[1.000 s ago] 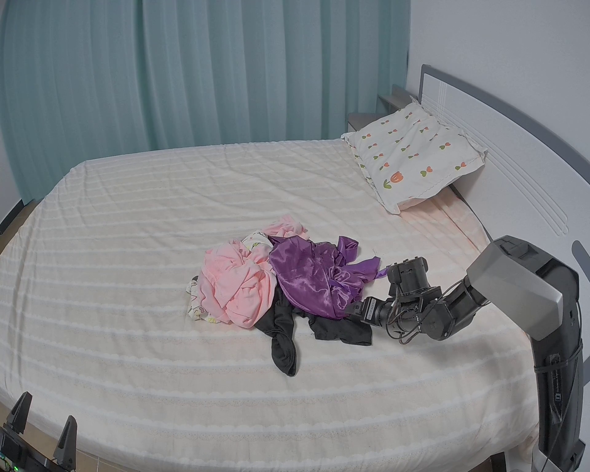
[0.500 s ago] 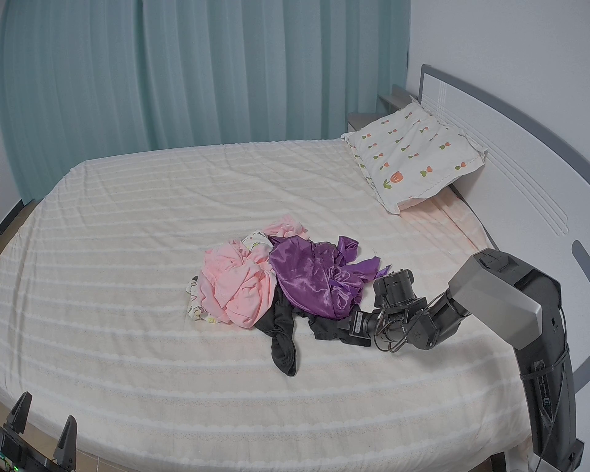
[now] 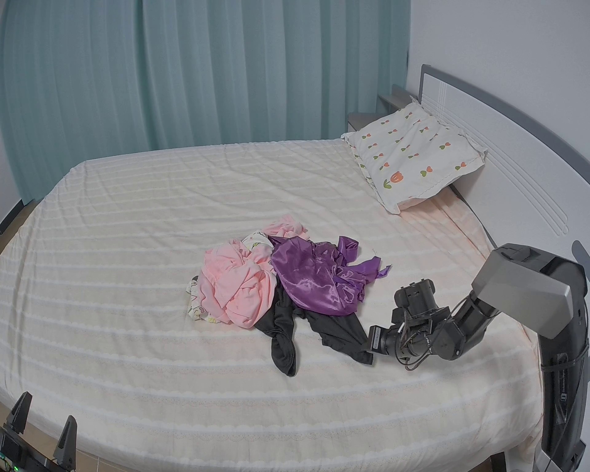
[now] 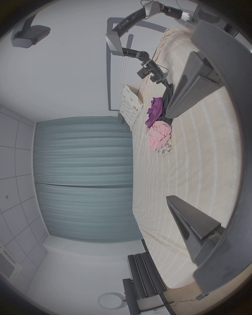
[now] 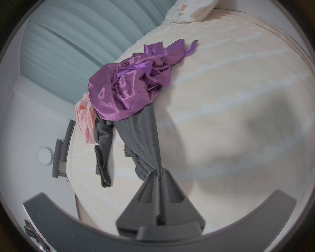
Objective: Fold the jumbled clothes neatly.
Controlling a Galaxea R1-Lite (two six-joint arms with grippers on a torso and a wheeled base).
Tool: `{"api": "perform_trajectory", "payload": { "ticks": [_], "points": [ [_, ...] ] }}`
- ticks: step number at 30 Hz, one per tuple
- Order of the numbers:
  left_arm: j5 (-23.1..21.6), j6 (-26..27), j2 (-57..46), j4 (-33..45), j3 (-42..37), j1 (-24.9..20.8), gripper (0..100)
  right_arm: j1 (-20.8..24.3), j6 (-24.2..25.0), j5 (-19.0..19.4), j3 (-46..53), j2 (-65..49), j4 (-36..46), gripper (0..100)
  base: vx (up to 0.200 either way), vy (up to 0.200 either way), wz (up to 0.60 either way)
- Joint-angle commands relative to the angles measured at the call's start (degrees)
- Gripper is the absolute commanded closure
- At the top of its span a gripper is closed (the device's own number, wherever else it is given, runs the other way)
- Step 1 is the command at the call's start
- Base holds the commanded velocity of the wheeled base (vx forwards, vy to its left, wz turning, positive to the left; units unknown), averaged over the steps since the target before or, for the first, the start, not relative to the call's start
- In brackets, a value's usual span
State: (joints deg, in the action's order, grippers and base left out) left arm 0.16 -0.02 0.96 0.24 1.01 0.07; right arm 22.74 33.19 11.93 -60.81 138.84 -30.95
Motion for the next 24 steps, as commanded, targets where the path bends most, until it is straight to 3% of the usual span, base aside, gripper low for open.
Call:
{"api": "perform_trajectory", "payload": {
  "ticks": [1,7,12,13,14,17,21,24],
  "points": [
    [0.0,-0.1,-1.0,0.0,-0.9,0.0,0,-0.6,6.2,2.7,12.1,-9.7,-7.7,100,0.000,0.000,0.00],
    [-0.7,2.8,-1.0,-0.2,-0.9,0.0,0,0.7,12.9,3.4,22.5,-12.5,-20.6,100,0.000,0.000,0.00],
    [-2.2,2.8,-1.0,-1.0,-0.3,0.0,0,0.8,15.6,3.7,26.7,-15.5,-24.2,100,0.000,0.000,0.00],
    [-2.6,-1.7,6.2,-4.6,10.6,-0.1,0,1.1,17.4,5.4,28.4,-16.9,-25.9,100,0.000,0.000,0.00],
    [-2.7,-3.1,10.7,-4.6,12.5,0.3,0,1.3,17.9,5.9,28.9,-17.0,-26.4,100,0.000,0.000,0.00],
    [-3.3,-1.6,18.4,-5.3,12.6,0.1,0,1.5,18.7,6.1,29.7,-17.0,-27.4,100,0.000,0.000,0.00],
    [-7.3,1.2,27.4,-4.6,10.7,-3.0,0,1.9,19.5,6.2,31.9,-16.8,-30.5,100,0.000,0.000,0.00],
    [-8.2,2.1,36.3,-5.3,10.2,-7.7,0,1.7,19.7,6.3,34.1,-16.1,-34.9,100,0.000,0.000,0.00]
  ]
}}
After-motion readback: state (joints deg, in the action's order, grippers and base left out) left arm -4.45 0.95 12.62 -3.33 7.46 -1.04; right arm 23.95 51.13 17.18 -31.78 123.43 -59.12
